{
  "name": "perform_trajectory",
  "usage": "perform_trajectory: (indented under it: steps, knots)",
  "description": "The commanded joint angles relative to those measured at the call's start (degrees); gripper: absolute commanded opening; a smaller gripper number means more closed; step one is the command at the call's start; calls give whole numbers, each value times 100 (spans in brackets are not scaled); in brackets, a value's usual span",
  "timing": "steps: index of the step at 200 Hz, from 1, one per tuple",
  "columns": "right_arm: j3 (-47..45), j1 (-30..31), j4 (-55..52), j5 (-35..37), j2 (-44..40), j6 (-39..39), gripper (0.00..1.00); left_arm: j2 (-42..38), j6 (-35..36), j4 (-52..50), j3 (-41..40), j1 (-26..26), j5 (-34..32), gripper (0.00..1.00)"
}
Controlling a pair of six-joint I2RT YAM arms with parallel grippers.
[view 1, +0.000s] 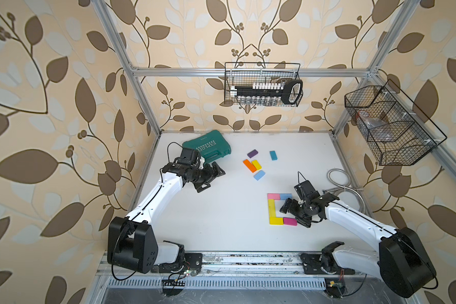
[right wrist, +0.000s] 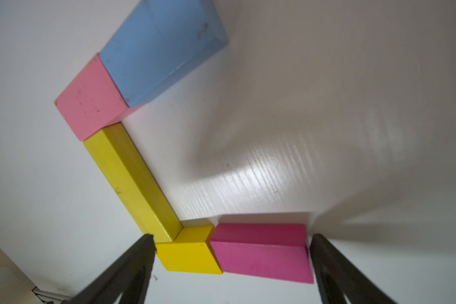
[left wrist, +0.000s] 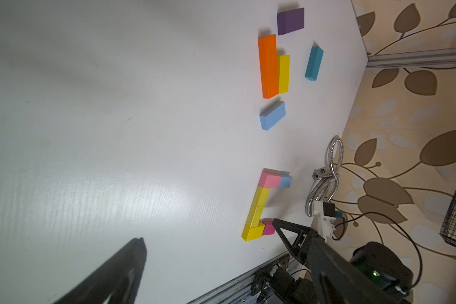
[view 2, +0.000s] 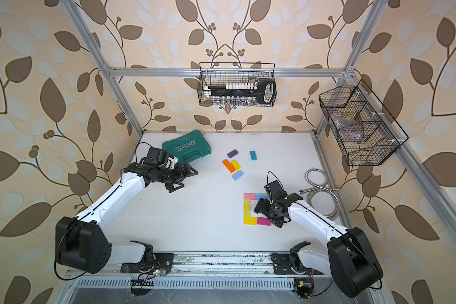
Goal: Assemble the letter c with building blocks
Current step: Assemble the building block at the center of the board.
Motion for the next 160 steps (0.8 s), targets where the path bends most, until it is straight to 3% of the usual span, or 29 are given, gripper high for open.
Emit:
perform_trajectory:
  steps: [1, 160]
  knots:
    - [-121, -52, 18, 15, 61, -44, 90, -31, -40, 10, 78, -42, 26, 99]
    - [-20, -357, 306, -245, 402, -337, 90, 6, -85, 53, 43, -51, 8, 99]
